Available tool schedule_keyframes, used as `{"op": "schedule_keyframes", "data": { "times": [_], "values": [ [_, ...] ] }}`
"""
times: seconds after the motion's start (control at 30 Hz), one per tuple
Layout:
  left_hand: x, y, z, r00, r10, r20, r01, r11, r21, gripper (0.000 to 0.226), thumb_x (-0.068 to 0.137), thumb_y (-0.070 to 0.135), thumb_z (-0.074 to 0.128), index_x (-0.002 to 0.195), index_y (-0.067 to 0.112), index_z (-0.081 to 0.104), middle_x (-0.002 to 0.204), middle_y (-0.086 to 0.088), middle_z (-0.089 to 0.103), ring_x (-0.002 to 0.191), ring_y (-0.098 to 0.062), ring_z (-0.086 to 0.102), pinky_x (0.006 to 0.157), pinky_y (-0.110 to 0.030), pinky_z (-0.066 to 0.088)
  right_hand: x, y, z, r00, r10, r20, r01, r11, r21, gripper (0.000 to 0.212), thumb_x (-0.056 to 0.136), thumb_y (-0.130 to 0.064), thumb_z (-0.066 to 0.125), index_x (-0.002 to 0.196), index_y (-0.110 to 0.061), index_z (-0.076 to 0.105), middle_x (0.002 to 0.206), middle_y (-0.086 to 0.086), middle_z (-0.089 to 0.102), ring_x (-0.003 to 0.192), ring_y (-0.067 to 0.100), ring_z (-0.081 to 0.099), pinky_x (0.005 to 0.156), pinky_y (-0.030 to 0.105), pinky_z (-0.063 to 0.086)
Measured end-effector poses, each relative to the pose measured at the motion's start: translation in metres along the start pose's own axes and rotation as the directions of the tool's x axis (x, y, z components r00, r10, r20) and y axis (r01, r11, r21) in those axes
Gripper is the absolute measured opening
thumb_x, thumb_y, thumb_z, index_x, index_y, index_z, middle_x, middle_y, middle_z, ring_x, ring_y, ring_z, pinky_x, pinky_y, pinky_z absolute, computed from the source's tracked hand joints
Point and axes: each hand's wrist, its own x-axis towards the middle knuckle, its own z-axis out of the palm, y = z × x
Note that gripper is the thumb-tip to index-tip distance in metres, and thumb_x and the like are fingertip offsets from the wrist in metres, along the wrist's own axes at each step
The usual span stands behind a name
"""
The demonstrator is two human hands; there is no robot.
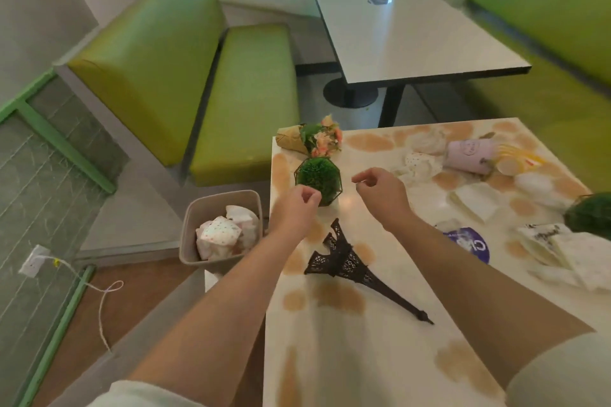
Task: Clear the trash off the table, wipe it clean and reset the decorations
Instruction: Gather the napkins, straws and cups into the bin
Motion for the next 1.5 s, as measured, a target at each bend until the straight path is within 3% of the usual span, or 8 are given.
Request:
{"op": "schedule_keyframes", "data": {
  "times": [0.13,0.47,0.67,0.83,0.97,1.13,1.33,1.5],
  "values": [
    [-0.003,0.046,0.047,0.995,0.068,0.076,-0.070,0.997,0.018,0.026,0.098,0.044,0.048,0.112,0.027,0.062,0.109,0.009,0.065,0.098,-0.015,0.059,0.082,-0.033,0.049,0.005,0.041,-0.051,0.996,0.071,-0.046,-0.070,0.997,0.026,0.021,0.088,-0.008,0.054,0.097,-0.018,0.069,0.089,-0.002,0.060,0.077,0.016,0.056,0.056,0.025,0.041],
    [0.010,0.103,0.142,0.987,0.091,0.131,-0.098,0.994,0.049,0.026,0.098,0.038,0.051,0.115,0.022,0.064,0.113,0.002,0.065,0.101,-0.019,0.061,0.087,-0.036,0.052,0.047,0.134,-0.126,0.990,0.134,-0.053,-0.138,0.986,-0.090,0.015,0.091,-0.014,0.057,0.101,-0.019,0.067,0.092,-0.002,0.060,0.069,0.003,0.052,0.051,0.014,0.033],
    [0.046,0.122,0.180,0.992,0.089,0.089,-0.102,0.984,0.148,0.027,0.096,0.038,0.052,0.118,0.028,0.064,0.118,0.001,0.057,0.116,-0.019,0.051,0.094,-0.037,0.047,0.095,0.166,-0.139,0.994,0.113,-0.007,-0.113,0.979,-0.171,0.016,0.092,-0.020,0.061,0.106,-0.016,0.067,0.096,-0.001,0.064,0.082,0.016,0.058,0.070,0.030,0.046],
    [0.079,0.126,0.205,0.997,0.051,0.057,-0.063,0.972,0.228,0.036,0.096,0.040,0.053,0.129,0.025,0.057,0.130,-0.003,0.050,0.123,-0.022,0.046,0.097,-0.038,0.046,0.142,0.177,-0.135,0.998,0.027,0.059,-0.011,0.966,-0.260,0.028,0.094,-0.021,0.059,0.118,-0.010,0.067,0.111,0.007,0.068,0.096,0.023,0.063,0.082,0.038,0.054],
    [0.098,0.128,0.224,0.996,0.035,0.088,-0.058,0.956,0.288,0.045,0.097,0.040,0.053,0.138,0.022,0.051,0.134,-0.005,0.045,0.129,-0.025,0.040,0.098,-0.039,0.045,0.171,0.183,-0.128,0.987,-0.075,0.144,0.124,0.921,-0.370,0.038,0.093,-0.019,0.057,0.130,-0.011,0.060,0.135,0.007,0.052,0.116,0.026,0.055,0.096,0.040,0.047],
    [0.115,0.132,0.245,0.990,0.064,0.127,-0.107,0.924,0.366,0.052,0.097,0.029,0.050,0.147,0.023,0.037,0.140,-0.007,0.041,0.132,-0.027,0.036,0.097,-0.039,0.041,0.200,0.187,-0.116,0.953,-0.134,0.273,0.257,0.834,-0.487,0.052,0.097,-0.021,0.053,0.146,-0.013,0.040,0.146,0.012,0.041,0.131,0.030,0.043,0.101,0.040,0.040],
    [0.128,0.132,0.258,0.994,0.081,0.077,-0.106,0.902,0.419,0.044,0.096,0.024,0.049,0.140,0.023,0.047,0.126,-0.008,0.049,0.119,-0.028,0.046,0.087,-0.037,0.042,0.211,0.203,-0.102,0.951,-0.107,0.290,0.256,0.799,-0.544,0.039,0.093,-0.011,0.054,0.132,-0.013,0.049,0.128,0.009,0.047,0.113,0.032,0.054,0.082,0.041,0.049],
    [0.131,0.128,0.255,0.998,0.056,-0.002,-0.051,0.925,0.376,0.029,0.096,0.028,0.054,0.121,0.016,0.062,0.118,-0.008,0.055,0.113,-0.027,0.052,0.086,-0.038,0.046,0.203,0.208,-0.099,0.956,-0.156,0.247,0.261,0.834,-0.486,0.022,0.096,-0.012,0.051,0.118,-0.010,0.055,0.118,0.008,0.050,0.098,0.027,0.055,0.068,0.033,0.036]
  ]
}}
